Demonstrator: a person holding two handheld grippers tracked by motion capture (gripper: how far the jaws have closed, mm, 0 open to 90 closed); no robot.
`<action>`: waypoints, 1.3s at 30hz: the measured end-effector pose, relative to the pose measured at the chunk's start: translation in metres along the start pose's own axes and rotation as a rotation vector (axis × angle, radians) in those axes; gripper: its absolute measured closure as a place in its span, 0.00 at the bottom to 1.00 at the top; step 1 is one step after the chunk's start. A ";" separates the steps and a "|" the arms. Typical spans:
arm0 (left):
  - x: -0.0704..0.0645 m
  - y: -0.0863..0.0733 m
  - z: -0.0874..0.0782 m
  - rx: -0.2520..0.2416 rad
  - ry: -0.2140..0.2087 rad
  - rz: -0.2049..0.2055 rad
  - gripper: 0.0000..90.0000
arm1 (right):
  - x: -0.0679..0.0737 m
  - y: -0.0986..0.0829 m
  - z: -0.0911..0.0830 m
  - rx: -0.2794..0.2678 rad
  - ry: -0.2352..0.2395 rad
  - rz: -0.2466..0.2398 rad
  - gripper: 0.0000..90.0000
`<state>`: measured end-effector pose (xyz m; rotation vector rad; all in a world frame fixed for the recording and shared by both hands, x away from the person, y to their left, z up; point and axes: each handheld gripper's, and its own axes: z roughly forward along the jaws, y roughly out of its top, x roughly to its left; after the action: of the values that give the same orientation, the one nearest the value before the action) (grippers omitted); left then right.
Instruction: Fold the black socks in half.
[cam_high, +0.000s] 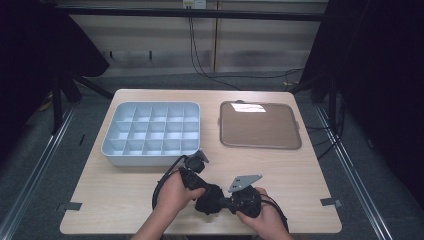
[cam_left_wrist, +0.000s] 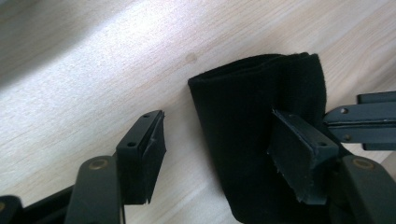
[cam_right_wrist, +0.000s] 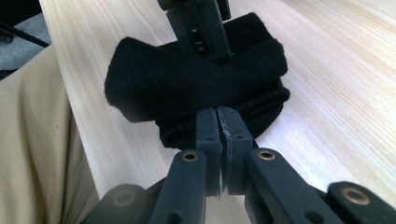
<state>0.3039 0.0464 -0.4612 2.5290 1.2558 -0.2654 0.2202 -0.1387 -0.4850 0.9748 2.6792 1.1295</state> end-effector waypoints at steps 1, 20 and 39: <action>-0.001 0.000 -0.001 0.000 -0.001 0.007 0.42 | 0.000 0.001 0.001 -0.005 0.005 0.001 0.97; -0.005 -0.001 0.001 0.014 -0.017 0.015 0.45 | -0.002 0.001 0.006 -0.010 0.000 0.001 1.00; -0.015 -0.001 0.005 0.003 -0.017 0.037 0.66 | -0.003 -0.001 0.008 -0.014 -0.005 0.007 1.00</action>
<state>0.2937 0.0339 -0.4617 2.5438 1.2021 -0.2802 0.2247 -0.1362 -0.4918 0.9847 2.6621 1.1443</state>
